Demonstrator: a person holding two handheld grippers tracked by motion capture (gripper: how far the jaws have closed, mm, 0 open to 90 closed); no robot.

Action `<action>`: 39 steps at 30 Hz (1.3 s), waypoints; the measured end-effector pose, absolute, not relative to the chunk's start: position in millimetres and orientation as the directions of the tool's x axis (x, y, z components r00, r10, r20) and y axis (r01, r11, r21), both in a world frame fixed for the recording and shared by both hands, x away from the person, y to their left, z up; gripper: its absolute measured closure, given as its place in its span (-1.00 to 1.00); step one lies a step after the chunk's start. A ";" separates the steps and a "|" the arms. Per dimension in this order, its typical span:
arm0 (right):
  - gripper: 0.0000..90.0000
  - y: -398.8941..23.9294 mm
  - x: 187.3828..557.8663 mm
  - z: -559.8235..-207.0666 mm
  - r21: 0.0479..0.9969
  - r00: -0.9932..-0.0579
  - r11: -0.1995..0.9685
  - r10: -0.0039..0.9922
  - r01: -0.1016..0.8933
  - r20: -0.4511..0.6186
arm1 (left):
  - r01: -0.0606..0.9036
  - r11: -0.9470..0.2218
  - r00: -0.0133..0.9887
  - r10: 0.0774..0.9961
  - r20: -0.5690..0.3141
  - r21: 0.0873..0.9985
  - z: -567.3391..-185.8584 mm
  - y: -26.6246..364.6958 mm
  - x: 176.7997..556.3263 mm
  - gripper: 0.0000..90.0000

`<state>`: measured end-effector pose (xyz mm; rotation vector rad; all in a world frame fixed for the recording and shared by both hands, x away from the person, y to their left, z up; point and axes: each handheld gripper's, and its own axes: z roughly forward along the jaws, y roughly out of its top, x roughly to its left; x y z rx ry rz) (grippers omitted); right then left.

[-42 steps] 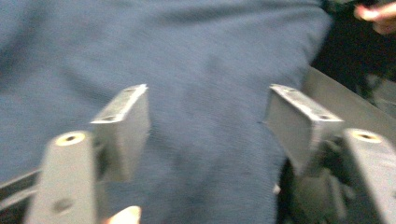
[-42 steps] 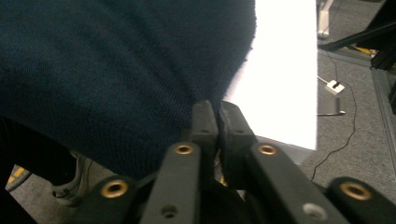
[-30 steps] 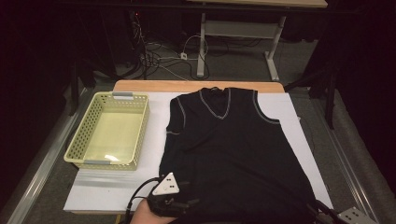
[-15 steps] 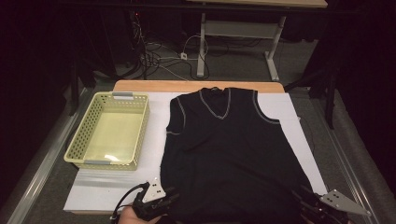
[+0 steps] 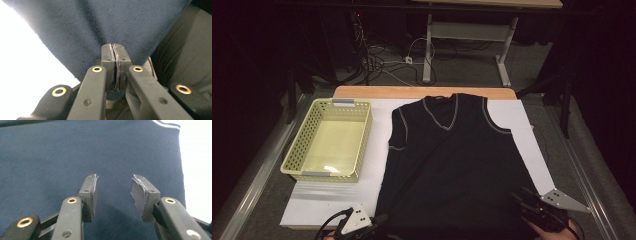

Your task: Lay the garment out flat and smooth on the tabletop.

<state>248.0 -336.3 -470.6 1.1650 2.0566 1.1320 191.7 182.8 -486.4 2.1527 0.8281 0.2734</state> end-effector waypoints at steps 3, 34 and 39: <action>0.27 -332.3 253.2 -469.5 0.857 -0.507 0.287 0.862 0.429 -0.035 | 0.488 -0.460 0.748 0.659 -0.083 0.742 -487.0 192.9 188.2 0.92; 0.90 -363.1 208.7 -486.0 0.800 -0.458 0.320 0.887 0.508 -0.063 | 0.408 -0.399 0.817 0.562 -0.133 0.821 -481.3 151.5 233.7 -0.09; 0.91 -377.9 191.2 -485.6 0.803 -0.423 0.301 0.904 0.515 -0.067 | 0.389 -0.427 0.844 0.520 -0.131 0.816 -481.2 133.2 242.8 -0.09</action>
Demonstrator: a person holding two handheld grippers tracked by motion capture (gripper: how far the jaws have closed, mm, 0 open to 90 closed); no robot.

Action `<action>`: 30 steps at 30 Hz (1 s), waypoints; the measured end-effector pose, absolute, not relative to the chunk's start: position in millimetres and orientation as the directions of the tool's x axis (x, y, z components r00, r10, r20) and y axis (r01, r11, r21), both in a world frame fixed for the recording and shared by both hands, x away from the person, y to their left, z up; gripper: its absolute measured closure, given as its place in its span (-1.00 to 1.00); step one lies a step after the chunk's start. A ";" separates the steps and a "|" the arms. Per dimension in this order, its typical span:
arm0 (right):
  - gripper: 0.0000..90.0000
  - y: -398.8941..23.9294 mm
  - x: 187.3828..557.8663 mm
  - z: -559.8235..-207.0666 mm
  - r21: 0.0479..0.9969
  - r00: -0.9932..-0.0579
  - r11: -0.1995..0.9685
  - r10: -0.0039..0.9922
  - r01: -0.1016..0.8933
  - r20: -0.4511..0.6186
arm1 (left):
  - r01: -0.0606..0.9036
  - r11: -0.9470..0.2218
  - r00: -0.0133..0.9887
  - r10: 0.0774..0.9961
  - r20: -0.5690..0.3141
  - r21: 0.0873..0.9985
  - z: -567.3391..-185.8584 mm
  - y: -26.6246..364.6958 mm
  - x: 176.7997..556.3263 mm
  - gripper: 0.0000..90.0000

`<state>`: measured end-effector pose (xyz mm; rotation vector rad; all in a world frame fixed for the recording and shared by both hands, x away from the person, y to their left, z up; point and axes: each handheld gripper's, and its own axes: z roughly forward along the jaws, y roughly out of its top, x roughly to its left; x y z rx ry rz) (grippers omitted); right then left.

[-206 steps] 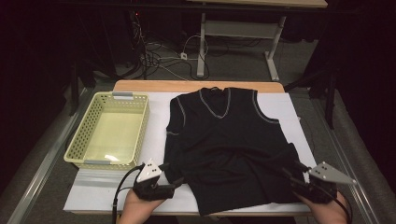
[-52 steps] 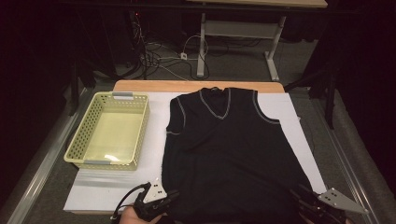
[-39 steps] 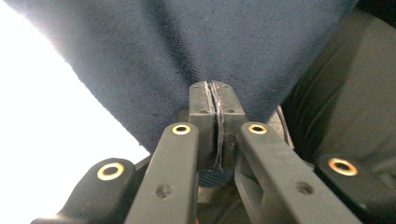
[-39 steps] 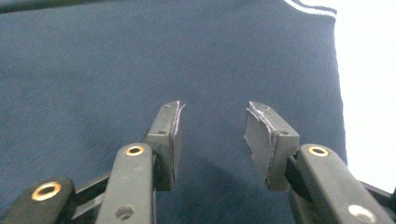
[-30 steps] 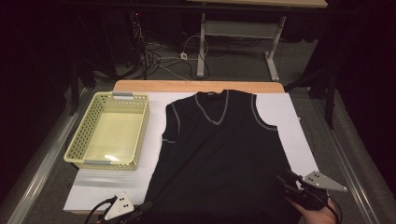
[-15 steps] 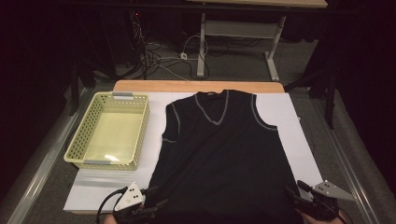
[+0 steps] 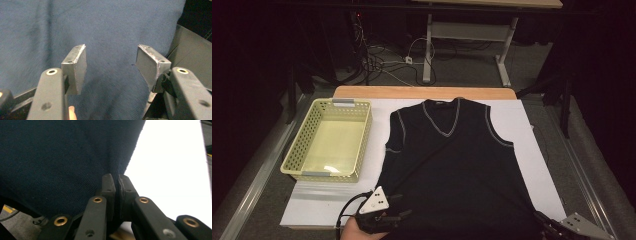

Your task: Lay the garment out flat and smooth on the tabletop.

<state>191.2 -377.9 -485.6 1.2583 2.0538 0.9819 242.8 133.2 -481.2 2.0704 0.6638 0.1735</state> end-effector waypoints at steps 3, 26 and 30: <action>0.91 -384.7 182.0 -485.3 0.803 -0.403 0.287 0.913 0.522 -0.065 | 0.377 -0.440 0.858 0.496 -0.130 0.815 -481.0 124.5 246.7 -0.09; 0.35 -396.7 185.7 -474.6 0.834 -0.378 0.222 0.926 0.506 -0.017 | 0.417 -0.429 0.818 0.562 -0.125 0.801 -482.8 142.5 238.8 -0.07; 0.29 -392.1 201.4 -475.5 0.835 -0.383 0.229 0.924 0.501 -0.023 | 0.462 -0.397 0.764 0.633 -0.128 0.793 -484.9 162.4 235.1 -0.07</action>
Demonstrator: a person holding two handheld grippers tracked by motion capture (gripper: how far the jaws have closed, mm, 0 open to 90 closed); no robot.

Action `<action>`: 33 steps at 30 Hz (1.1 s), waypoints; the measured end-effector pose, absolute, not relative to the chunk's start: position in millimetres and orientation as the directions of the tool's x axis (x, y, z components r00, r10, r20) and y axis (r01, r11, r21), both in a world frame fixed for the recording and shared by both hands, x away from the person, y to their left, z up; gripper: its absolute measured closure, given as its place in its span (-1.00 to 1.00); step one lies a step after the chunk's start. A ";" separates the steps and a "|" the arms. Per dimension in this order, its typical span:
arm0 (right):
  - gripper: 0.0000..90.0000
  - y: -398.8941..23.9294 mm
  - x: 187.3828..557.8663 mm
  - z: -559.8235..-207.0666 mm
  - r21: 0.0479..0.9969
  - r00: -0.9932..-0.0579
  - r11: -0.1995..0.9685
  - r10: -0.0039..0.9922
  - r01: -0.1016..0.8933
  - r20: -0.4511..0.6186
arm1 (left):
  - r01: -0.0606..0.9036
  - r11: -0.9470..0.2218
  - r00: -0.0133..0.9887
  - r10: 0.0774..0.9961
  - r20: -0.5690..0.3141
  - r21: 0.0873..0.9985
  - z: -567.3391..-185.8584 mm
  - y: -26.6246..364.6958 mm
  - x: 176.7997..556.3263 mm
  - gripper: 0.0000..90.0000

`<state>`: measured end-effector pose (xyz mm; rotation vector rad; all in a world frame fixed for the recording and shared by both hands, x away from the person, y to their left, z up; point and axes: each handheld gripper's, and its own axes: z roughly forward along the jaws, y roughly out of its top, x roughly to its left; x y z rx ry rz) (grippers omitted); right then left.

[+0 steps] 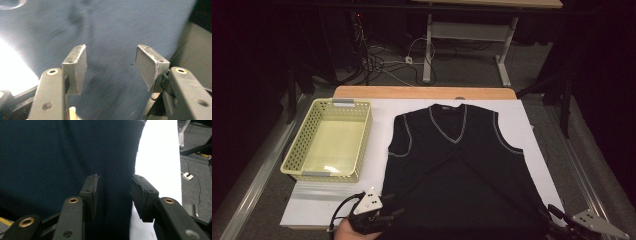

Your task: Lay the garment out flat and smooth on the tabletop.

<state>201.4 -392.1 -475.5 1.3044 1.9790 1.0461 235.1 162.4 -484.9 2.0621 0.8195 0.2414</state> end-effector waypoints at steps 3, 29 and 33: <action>0.25 -389.2 211.8 -476.9 0.838 -0.388 0.216 0.921 0.500 -0.006 | 0.512 -0.353 0.714 0.681 -0.160 0.783 -488.8 172.9 236.2 -0.06; 0.91 -382.9 227.4 -485.1 0.814 -0.393 0.256 0.919 0.522 -0.037 | 0.548 -0.420 0.716 0.683 -0.145 0.724 -489.9 187.7 232.8 0.95; 0.91 -386.5 205.1 -479.8 0.816 -0.395 0.253 0.918 0.520 -0.034 | 0.521 -0.486 0.754 0.648 -0.111 0.701 -483.4 192.1 225.2 0.95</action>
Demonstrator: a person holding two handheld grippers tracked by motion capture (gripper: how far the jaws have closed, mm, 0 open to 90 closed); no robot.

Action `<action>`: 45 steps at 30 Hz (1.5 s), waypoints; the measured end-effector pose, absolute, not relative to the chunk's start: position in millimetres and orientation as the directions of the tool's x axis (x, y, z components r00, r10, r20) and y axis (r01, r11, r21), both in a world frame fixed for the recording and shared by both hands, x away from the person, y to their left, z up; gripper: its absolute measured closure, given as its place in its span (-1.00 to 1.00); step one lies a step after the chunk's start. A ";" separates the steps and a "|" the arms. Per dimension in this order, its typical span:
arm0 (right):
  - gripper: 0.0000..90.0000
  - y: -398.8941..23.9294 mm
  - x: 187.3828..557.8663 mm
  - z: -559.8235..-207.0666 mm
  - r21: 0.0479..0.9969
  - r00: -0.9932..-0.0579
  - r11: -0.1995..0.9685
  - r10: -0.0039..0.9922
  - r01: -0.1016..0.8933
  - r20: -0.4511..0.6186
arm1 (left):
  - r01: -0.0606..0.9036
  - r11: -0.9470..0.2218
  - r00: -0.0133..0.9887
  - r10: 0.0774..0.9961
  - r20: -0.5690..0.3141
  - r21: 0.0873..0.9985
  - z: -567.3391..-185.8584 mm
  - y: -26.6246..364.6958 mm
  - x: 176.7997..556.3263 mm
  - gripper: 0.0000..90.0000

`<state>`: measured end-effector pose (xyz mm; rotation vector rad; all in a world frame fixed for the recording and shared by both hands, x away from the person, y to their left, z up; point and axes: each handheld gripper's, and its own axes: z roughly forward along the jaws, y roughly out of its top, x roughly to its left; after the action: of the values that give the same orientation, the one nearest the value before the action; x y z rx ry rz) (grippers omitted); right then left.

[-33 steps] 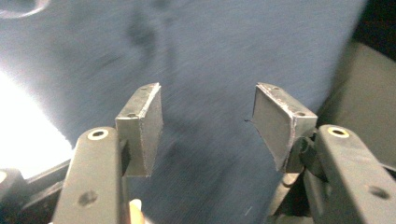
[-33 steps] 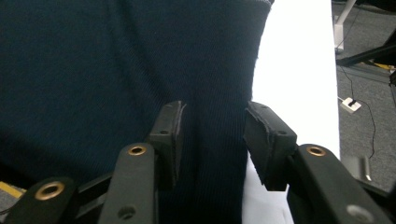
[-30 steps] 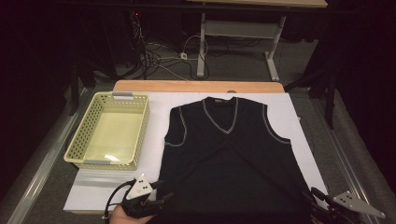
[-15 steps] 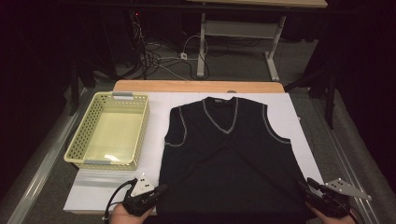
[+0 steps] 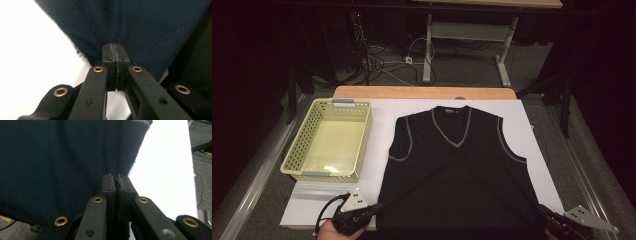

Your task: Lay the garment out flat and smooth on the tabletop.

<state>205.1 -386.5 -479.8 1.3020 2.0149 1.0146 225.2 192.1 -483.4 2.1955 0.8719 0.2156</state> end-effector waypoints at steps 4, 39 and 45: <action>0.91 -390.4 188.4 -476.4 0.810 -0.393 0.257 0.919 0.526 -0.037 | 0.504 -0.481 0.771 0.626 -0.122 0.718 -480.3 200.0 208.9 0.94; 0.43 -366.2 194.7 -467.4 0.856 -0.490 0.258 0.872 0.448 -0.006 | 0.616 -0.414 0.492 0.867 0.083 0.670 -472.5 97.9 507.7 0.95; 0.43 -364.5 196.0 -467.8 0.855 -0.491 0.256 0.871 0.451 -0.002 | 0.611 -0.377 0.498 0.867 0.032 0.696 -471.7 104.3 513.8 0.95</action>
<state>196.0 -364.5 -467.8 1.1968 2.0509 1.1525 513.8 104.3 -471.7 2.1180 1.2075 0.5287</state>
